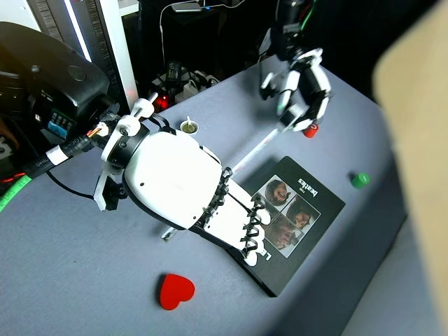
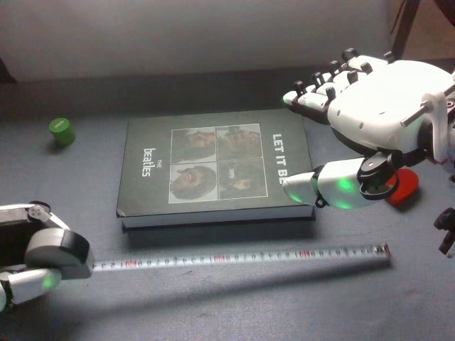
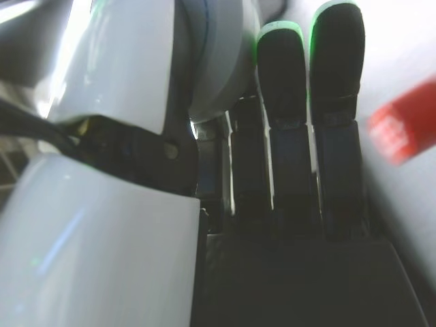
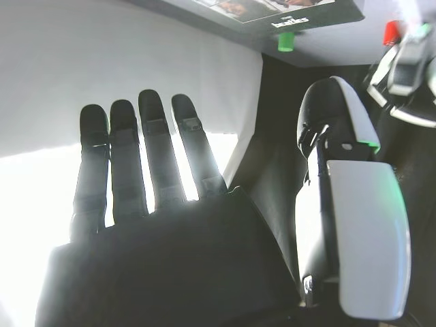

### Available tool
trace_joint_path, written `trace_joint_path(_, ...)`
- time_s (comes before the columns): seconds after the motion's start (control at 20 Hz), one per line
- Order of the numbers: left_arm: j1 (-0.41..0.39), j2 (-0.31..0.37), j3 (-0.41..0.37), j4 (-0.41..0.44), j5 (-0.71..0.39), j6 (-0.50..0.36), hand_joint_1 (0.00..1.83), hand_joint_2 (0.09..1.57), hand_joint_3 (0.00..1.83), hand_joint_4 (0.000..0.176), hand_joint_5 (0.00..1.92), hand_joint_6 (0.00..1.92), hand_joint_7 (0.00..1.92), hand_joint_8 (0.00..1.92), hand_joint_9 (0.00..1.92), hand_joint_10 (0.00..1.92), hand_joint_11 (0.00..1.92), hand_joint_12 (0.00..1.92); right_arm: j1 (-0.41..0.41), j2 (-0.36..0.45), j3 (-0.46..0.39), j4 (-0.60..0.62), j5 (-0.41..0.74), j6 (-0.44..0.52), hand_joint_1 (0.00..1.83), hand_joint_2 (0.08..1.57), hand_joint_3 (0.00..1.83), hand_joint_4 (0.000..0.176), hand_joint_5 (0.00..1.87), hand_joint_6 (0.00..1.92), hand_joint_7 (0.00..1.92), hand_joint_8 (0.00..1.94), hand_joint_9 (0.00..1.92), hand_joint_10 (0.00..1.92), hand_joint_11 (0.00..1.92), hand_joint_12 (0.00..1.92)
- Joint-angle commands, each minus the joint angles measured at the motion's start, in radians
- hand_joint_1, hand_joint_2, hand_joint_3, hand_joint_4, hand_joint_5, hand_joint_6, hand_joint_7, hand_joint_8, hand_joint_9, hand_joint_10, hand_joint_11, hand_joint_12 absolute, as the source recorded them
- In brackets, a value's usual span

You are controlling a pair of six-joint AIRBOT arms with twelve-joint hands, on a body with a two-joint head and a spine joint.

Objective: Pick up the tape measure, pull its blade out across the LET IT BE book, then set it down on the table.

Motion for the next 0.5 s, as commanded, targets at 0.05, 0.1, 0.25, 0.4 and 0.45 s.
trace_joint_path(0.05, -0.001, -0.012, 0.023, -0.033, -0.127, -0.015, 1.37, 1.14, 0.00, 0.000, 0.81, 0.96, 0.96, 1.04, 0.90, 1.33, 0.92, 1.18, 0.014, 0.005, -0.003, -0.055, 0.024, 0.002, 0.11, 1.10, 0.00, 0.000, 0.12, 0.00, 0.18, 0.00, 0.14, 0.00, 0.00, 0.52)
trace_joint_path(0.1, -0.001, -0.019, 0.033, -0.033, -0.126, -0.015, 1.37, 1.14, 0.00, 0.000, 0.80, 0.97, 0.96, 1.05, 0.89, 1.34, 0.91, 1.19, 0.014, 0.005, -0.003, -0.055, 0.023, 0.002, 0.11, 1.10, 0.00, 0.000, 0.13, 0.00, 0.19, 0.00, 0.15, 0.00, 0.00, 0.57)
trace_joint_path(0.25, -0.001, -0.036, 0.046, -0.033, -0.117, -0.021, 1.38, 1.12, 0.00, 0.000, 0.81, 0.92, 1.00, 0.98, 0.99, 1.27, 0.94, 1.19, 0.014, 0.005, -0.003, -0.055, 0.023, 0.002, 0.12, 1.09, 0.00, 0.000, 0.15, 0.00, 0.21, 0.00, 0.18, 0.01, 0.00, 0.64)
trace_joint_path(0.4, -0.005, -0.058, 0.068, -0.032, -0.116, -0.026, 1.37, 1.15, 0.00, 0.000, 0.79, 0.98, 0.95, 1.06, 0.90, 1.33, 0.91, 1.18, 0.015, 0.005, -0.003, -0.056, 0.022, 0.002, 0.12, 1.09, 0.00, 0.000, 0.16, 0.01, 0.21, 0.00, 0.19, 0.01, 0.00, 0.67)
trace_joint_path(0.45, -0.007, -0.063, 0.074, -0.032, -0.115, -0.026, 1.37, 1.15, 0.00, 0.000, 0.81, 0.96, 0.96, 1.06, 0.88, 1.35, 0.90, 1.20, 0.015, 0.005, -0.003, -0.056, 0.022, 0.002, 0.12, 1.09, 0.00, 0.000, 0.16, 0.01, 0.21, 0.00, 0.19, 0.01, 0.00, 0.67)
